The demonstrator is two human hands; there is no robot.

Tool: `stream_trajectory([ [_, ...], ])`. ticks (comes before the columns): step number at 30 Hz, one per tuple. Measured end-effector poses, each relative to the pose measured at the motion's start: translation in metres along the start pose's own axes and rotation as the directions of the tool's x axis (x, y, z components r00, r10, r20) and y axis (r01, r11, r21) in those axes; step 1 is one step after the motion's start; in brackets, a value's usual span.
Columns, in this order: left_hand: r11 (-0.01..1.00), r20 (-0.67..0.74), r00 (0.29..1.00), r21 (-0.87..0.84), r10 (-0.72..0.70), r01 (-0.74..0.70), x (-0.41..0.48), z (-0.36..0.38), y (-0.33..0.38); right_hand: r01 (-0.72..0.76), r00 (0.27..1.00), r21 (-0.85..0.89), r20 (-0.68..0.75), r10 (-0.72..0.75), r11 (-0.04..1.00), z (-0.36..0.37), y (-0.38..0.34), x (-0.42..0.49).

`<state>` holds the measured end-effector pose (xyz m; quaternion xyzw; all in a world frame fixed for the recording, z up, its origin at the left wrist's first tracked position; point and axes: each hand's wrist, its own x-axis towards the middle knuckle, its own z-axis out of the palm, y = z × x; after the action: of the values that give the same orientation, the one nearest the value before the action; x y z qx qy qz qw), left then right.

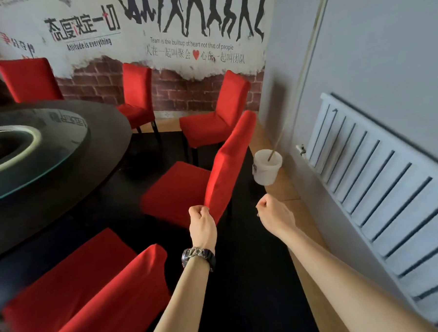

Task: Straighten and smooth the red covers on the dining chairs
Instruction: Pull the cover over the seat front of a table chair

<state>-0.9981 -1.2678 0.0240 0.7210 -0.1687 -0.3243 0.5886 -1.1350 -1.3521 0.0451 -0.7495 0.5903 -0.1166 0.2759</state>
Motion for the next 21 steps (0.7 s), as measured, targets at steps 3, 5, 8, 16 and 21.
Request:
stream_trajectory([
  [3,0.999,-0.016,1.000,0.033,0.018,-0.017,0.026,0.031,0.013,0.023,1.000,0.030,-0.008,-0.023,0.999,-0.005,0.009,0.036],
  [5,0.999,-0.020,1.000,0.043,0.023,-0.022,0.049,0.052,0.021,0.052,0.998,0.036,-0.029,-0.051,0.998,-0.008,0.013,0.063],
  [8,0.999,-0.017,1.000,0.039,0.004,-0.004,0.089,0.091,0.029,0.068,0.995,0.043,-0.072,-0.065,0.997,-0.016,0.021,0.108],
  [16,0.998,0.024,1.000,-0.065,0.000,0.002,0.185,0.185,0.063,0.059,0.982,-0.114,-0.174,-0.078,0.992,-0.046,0.033,0.248],
  [21,0.998,0.011,0.998,0.041,0.056,-0.056,0.234,0.216,0.083,0.034,0.989,-0.097,-0.138,-0.047,0.995,-0.048,0.035,0.308],
])
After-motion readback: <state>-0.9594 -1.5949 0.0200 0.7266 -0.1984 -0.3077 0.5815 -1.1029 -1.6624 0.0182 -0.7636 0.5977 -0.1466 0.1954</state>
